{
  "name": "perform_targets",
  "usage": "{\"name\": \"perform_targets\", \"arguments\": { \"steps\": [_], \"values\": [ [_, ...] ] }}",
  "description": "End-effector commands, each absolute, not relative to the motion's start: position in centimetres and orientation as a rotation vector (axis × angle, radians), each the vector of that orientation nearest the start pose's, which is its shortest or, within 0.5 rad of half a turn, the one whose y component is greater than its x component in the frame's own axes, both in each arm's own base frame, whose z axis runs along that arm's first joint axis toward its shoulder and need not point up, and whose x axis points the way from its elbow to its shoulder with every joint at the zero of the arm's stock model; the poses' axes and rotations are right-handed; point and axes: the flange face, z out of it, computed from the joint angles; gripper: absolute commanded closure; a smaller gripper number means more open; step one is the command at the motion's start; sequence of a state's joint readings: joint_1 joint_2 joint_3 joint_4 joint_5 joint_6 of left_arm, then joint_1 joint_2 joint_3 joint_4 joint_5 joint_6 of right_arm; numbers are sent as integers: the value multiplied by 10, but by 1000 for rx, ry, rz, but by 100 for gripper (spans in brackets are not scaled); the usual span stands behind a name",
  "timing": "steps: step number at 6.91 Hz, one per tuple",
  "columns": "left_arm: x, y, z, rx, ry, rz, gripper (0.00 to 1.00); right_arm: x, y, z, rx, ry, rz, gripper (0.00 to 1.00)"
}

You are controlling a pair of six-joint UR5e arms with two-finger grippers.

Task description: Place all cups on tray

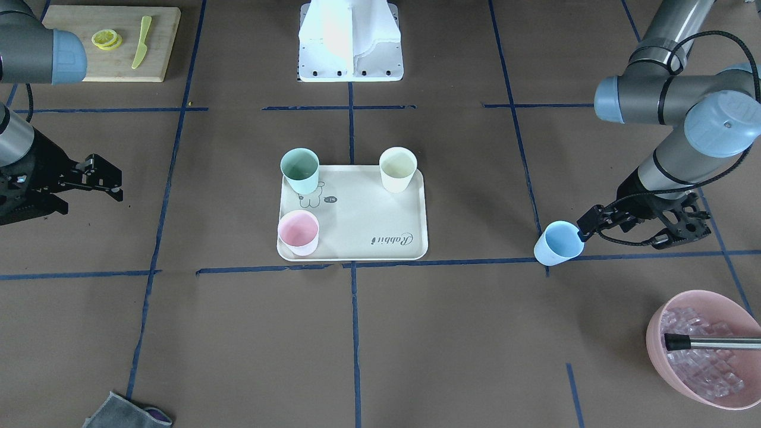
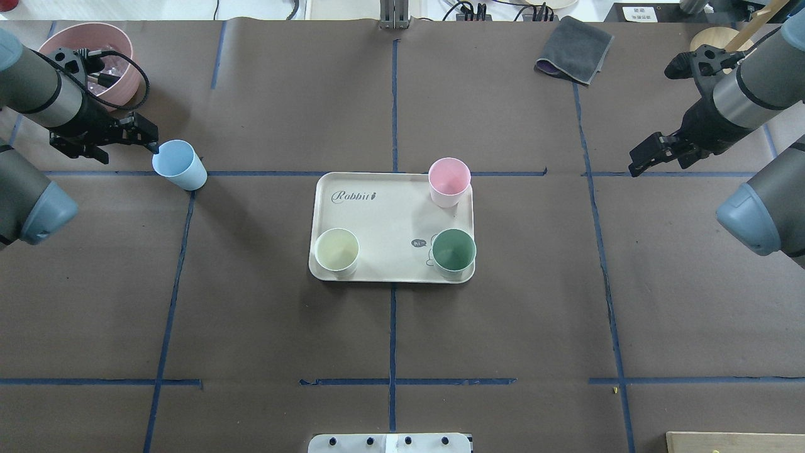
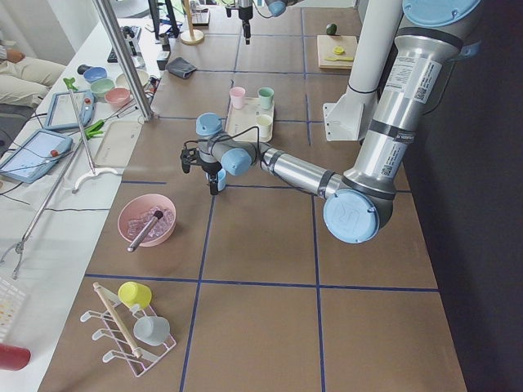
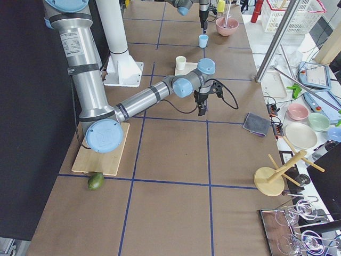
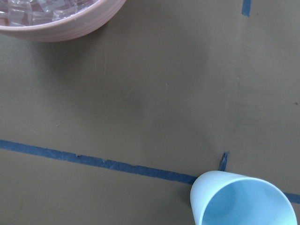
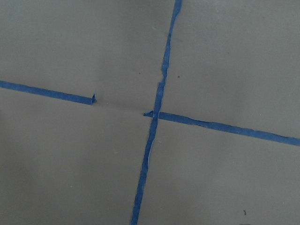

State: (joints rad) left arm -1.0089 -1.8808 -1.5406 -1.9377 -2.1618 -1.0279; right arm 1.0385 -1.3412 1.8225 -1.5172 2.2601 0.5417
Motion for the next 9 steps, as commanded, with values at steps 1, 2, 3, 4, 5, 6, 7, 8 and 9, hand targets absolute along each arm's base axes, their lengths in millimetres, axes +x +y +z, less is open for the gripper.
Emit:
{"name": "perform_targets", "arguments": {
  "steps": [1, 2, 3, 4, 5, 6, 7, 8, 9],
  "values": [
    [300, -570, 467, 20, 860, -220, 0, -229, -526, 410, 98, -840, -176, 0],
    [303, -568, 466, 12, 862, -224, 0, -229, -526, 410, 97, -841, -176, 0],
    [305, -568, 467, -8, 861, -265, 1, -229, -526, 410, 98, -840, -176, 0],
    [309, -567, 465, -36, 862, -326, 32, -229, -526, 410, 98, -840, -176, 0],
    [310, -571, 454, -27, 874, -324, 81, -229, -526, 411, 97, -838, -176, 0],
    [311, -571, 453, -31, 874, -327, 99, -229, -526, 411, 97, -838, -176, 0],
    [311, -572, 451, -34, 873, -327, 100, -229, -526, 409, 97, -842, -171, 0],
    [315, -580, 430, -35, 874, -337, 100, -228, -526, 408, 96, -842, -167, 0],
    [324, -593, 392, -79, 839, -384, 100, -228, -525, 406, 100, -844, -168, 0]
  ]
}}
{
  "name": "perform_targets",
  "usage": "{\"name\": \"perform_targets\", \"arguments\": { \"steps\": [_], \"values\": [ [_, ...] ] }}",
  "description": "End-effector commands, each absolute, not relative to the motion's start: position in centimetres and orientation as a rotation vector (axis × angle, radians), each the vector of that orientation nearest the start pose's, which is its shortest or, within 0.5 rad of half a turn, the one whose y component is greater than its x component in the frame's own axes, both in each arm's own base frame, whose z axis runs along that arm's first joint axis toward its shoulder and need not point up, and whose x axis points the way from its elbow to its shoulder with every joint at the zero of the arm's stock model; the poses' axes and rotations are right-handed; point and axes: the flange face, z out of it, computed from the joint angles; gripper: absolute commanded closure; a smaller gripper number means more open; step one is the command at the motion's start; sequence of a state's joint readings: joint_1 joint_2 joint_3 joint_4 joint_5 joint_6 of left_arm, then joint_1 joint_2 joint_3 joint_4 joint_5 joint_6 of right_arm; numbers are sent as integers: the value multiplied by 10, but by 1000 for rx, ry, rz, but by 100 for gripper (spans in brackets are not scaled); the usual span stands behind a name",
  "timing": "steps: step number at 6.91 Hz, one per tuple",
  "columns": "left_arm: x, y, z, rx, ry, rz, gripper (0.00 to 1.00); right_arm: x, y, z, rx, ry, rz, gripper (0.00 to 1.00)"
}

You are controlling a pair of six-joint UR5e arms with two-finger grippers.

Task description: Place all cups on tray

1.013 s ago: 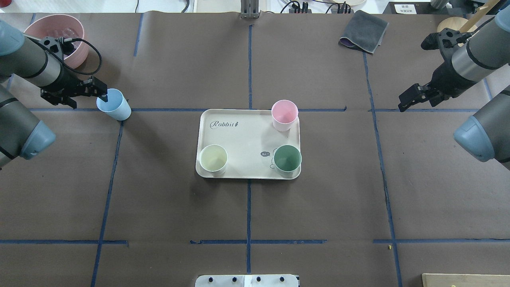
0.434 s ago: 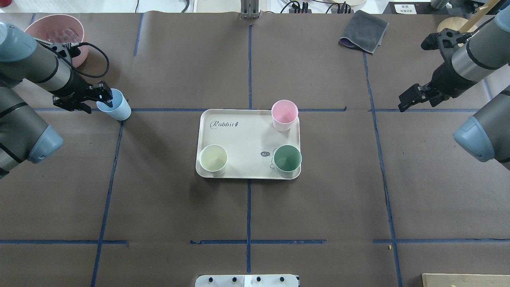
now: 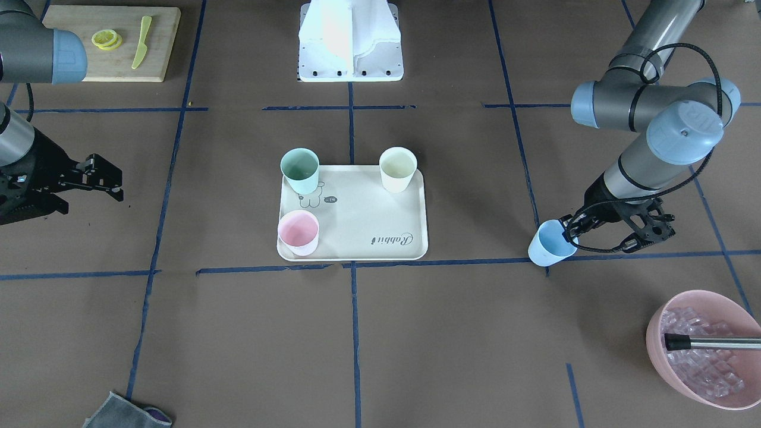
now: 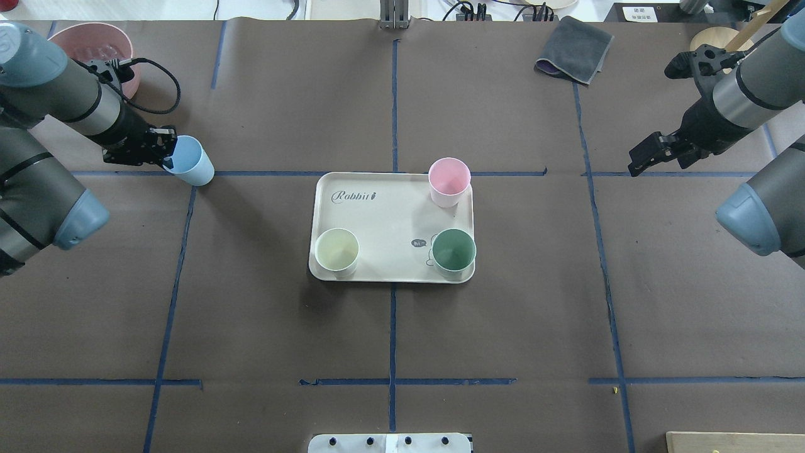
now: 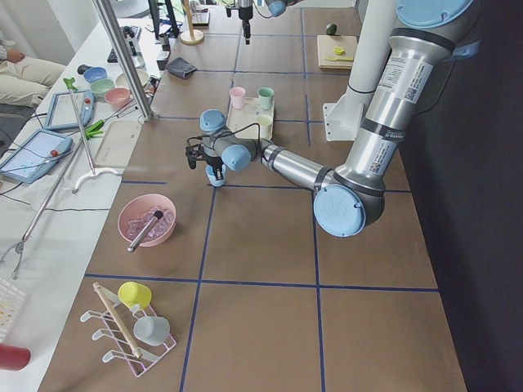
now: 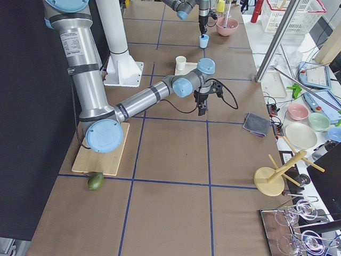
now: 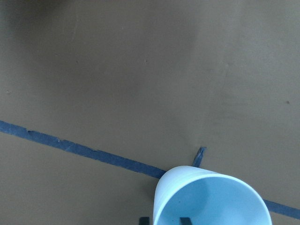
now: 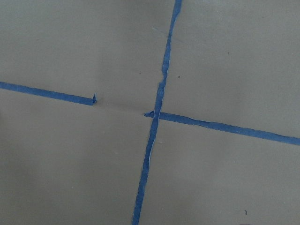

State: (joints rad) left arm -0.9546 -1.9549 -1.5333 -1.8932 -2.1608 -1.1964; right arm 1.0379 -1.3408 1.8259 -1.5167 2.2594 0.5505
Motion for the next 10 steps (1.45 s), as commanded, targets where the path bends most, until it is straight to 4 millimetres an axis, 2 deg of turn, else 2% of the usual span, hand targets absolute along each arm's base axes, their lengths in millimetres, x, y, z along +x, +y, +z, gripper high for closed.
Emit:
{"name": "perform_targets", "arguments": {
  "steps": [1, 2, 3, 4, 5, 6, 7, 8, 9, 10],
  "values": [
    [332, -601, 351, -99, 839, -425, 100, -228, -525, 406, 101, -845, -167, 0],
    [363, -592, 317, -143, 865, -489, 100, -228, -525, 406, 101, -845, -167, 0],
    [421, -562, 295, -189, 868, -477, 100, -228, -525, 407, 99, -844, -167, 0],
    [454, -551, 267, -171, 872, -499, 100, -229, -525, 408, 97, -843, -166, 0],
    [489, -542, 247, -200, 870, -523, 100, -228, -525, 408, 97, -843, -163, 0],
    [514, -539, 232, -188, 864, -536, 100, -229, -525, 408, 95, -843, -164, 0],
    [522, -536, 231, -195, 860, -533, 91, -229, -525, 409, 93, -841, -165, 0],
    [522, -536, 231, -193, 859, -532, 34, -229, -525, 408, 95, -842, -164, 0],
    [521, -536, 230, -187, 861, -524, 0, -229, -526, 408, 97, -839, -162, 0],
    [514, -536, 230, -191, 868, -519, 0, -230, -525, 406, 95, -842, -153, 0]
  ]
}}
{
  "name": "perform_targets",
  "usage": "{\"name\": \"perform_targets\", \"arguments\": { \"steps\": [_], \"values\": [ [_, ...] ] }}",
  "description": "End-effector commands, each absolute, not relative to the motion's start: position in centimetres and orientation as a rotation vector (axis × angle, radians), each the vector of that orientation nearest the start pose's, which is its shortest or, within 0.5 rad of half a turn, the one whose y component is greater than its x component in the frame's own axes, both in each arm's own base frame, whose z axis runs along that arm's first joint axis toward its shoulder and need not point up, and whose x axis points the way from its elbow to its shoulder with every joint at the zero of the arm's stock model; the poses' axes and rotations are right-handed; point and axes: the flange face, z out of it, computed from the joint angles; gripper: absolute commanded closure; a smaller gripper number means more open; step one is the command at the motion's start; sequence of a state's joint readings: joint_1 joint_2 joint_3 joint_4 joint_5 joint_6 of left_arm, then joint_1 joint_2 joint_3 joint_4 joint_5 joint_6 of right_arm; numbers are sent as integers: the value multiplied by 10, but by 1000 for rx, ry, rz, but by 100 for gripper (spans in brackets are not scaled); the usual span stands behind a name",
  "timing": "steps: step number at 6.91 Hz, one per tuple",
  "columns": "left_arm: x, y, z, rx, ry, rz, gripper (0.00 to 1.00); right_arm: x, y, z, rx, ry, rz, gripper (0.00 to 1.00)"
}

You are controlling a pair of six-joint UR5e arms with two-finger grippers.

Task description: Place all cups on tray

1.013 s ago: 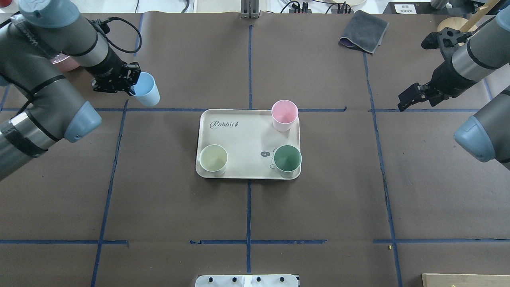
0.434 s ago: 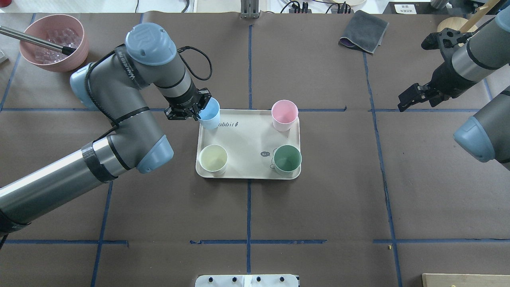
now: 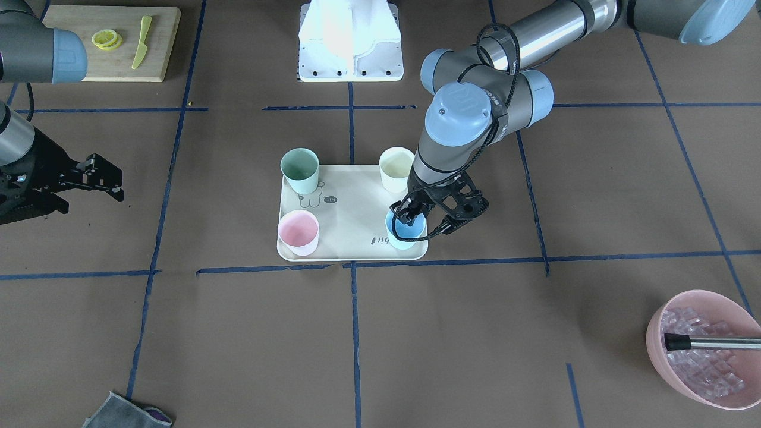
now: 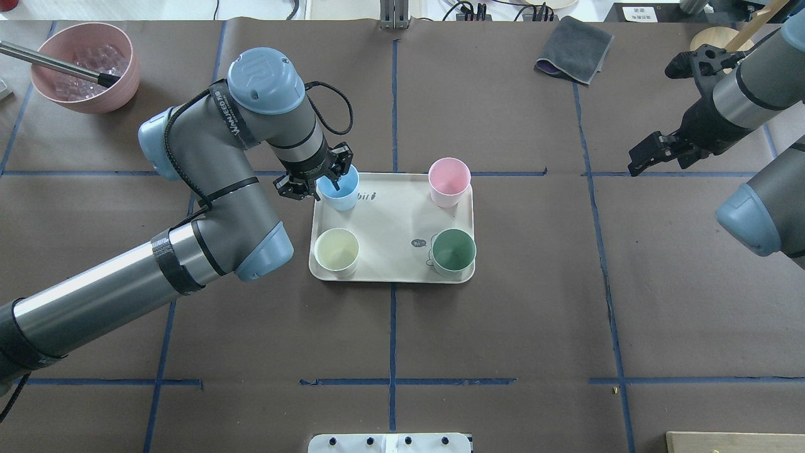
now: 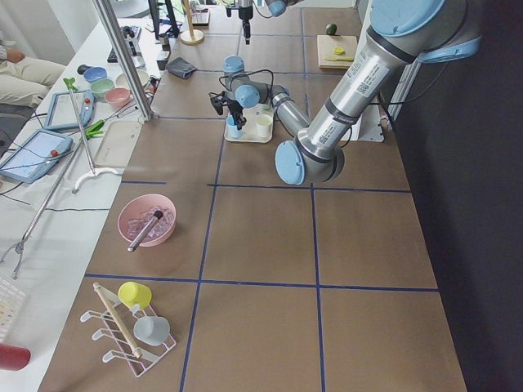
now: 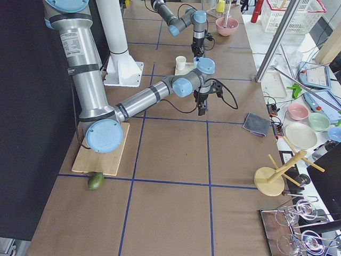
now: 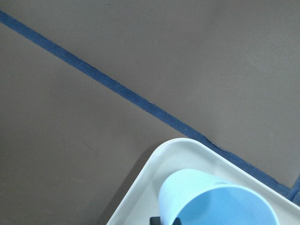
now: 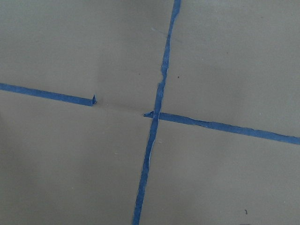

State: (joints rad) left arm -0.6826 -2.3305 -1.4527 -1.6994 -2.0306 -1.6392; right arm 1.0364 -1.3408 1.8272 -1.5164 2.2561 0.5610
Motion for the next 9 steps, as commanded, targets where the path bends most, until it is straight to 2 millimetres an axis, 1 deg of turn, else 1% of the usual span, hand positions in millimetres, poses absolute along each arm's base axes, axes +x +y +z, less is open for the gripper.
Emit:
{"name": "perform_targets", "arguments": {
  "steps": [1, 2, 3, 4, 5, 6, 7, 8, 9],
  "values": [
    [490, -534, 229, -187, 853, -463, 0, -233, -525, 402, 98, -844, -155, 0],
    [444, -527, 233, -163, 820, -384, 0, -238, -524, 399, 87, -849, -133, 0],
    [396, -515, 251, -111, 792, -292, 0, -241, -525, 393, 89, -852, -127, 0],
    [335, -517, 276, -41, 746, -168, 0, -236, -525, 400, 84, -848, -131, 0],
    [283, -535, 302, 0, 694, -43, 0, -223, -530, 406, 102, -838, -163, 0],
    [219, -550, 347, 21, 685, 69, 0, -194, -533, 427, 122, -817, -190, 0],
    [153, -563, 384, 51, 685, 144, 0, -157, -537, 454, 148, -791, -228, 0],
    [87, -561, 430, 73, 677, 211, 0, -114, -533, 492, 168, -758, -281, 0],
    [44, -557, 473, 69, 670, 260, 0, -72, -520, 527, 181, -732, -323, 0]
  ]
}}
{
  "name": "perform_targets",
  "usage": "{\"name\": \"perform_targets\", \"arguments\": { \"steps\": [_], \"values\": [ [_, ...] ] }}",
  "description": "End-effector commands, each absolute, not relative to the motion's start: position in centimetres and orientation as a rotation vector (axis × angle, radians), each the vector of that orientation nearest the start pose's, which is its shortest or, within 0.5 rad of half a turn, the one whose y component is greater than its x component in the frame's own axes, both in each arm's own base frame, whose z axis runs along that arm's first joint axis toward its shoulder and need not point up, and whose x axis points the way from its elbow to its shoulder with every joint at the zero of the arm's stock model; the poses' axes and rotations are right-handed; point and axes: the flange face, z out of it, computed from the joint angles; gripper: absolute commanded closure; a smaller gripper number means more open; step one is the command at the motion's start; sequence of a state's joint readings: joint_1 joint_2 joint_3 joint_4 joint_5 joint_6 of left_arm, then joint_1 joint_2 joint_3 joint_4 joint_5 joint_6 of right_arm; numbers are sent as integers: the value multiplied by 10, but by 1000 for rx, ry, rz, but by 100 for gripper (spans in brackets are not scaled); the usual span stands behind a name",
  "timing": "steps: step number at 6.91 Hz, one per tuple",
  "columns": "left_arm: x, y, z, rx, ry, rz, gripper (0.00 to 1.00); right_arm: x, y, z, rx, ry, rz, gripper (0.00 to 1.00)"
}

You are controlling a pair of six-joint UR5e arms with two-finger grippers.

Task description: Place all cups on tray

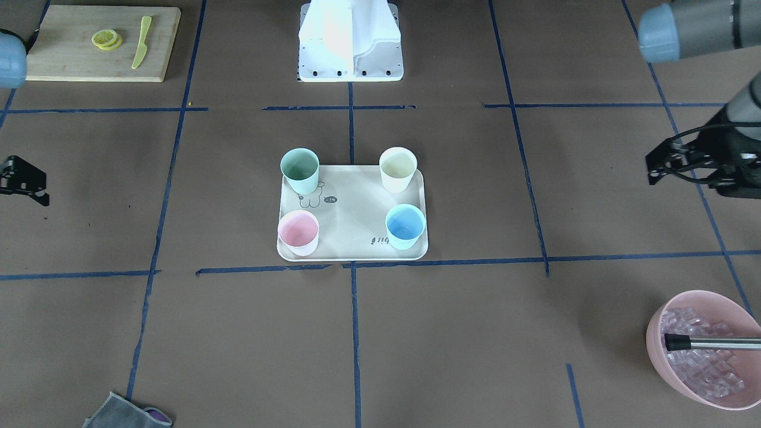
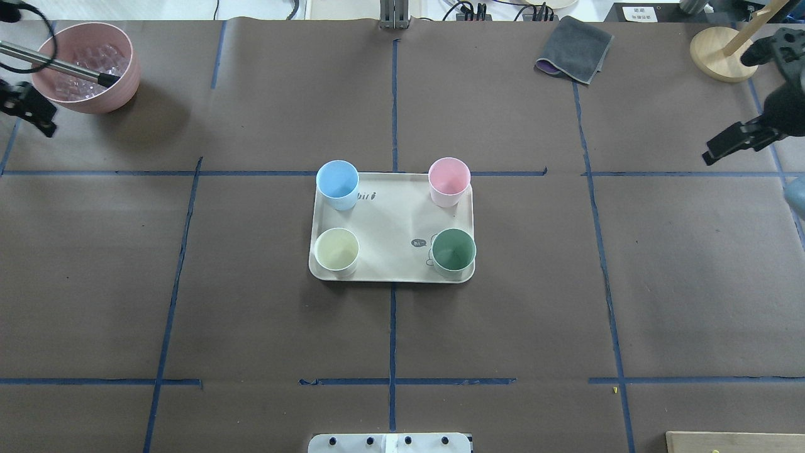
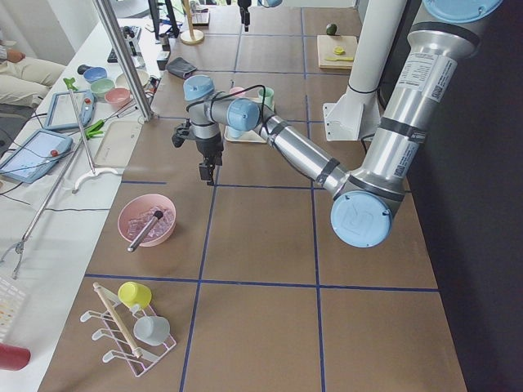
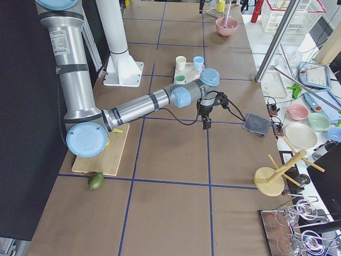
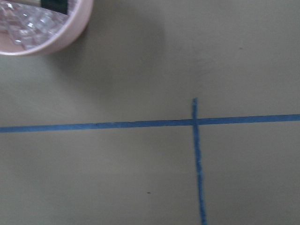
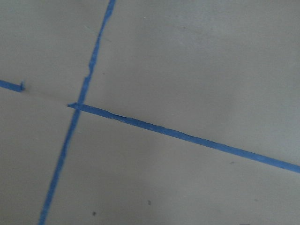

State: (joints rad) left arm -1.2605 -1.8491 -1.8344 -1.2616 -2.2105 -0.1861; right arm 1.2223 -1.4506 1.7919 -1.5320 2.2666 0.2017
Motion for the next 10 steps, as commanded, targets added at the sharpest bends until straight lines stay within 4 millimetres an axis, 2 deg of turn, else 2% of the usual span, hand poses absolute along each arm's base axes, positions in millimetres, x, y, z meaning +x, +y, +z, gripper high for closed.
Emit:
{"name": "perform_targets", "arguments": {
  "steps": [1, 2, 3, 4, 5, 6, 7, 8, 10],
  "values": [
    [1, -548, 513, 65, 672, 297, 0, -30, -498, 561, 184, -715, -346, 0],
    [-12, -521, 546, 27, 722, 280, 0, 1, -478, 589, 168, -706, -327, 0],
    [-13, -507, 570, -27, 739, 244, 0, 16, -457, 608, 129, -728, -256, 1],
    [-13, -503, 595, -76, 742, 226, 0, 16, -455, 609, 109, -740, -213, 1],
    [-14, -501, 593, -72, 740, 226, 0, 16, -455, 604, 99, -739, -164, 0],
    [-28, -498, 595, -60, 748, 202, 0, 16, -456, 602, 101, -742, -161, 0],
    [-30, -498, 593, -60, 742, 195, 0, 15, -457, 601, 101, -743, -155, 0],
    [-30, -499, 600, -73, 726, 196, 0, 15, -458, 602, 95, -744, -130, 0],
    [-28, -496, 595, -66, 715, 207, 0, 15, -458, 600, 99, -745, -131, 0]
  ]
}}
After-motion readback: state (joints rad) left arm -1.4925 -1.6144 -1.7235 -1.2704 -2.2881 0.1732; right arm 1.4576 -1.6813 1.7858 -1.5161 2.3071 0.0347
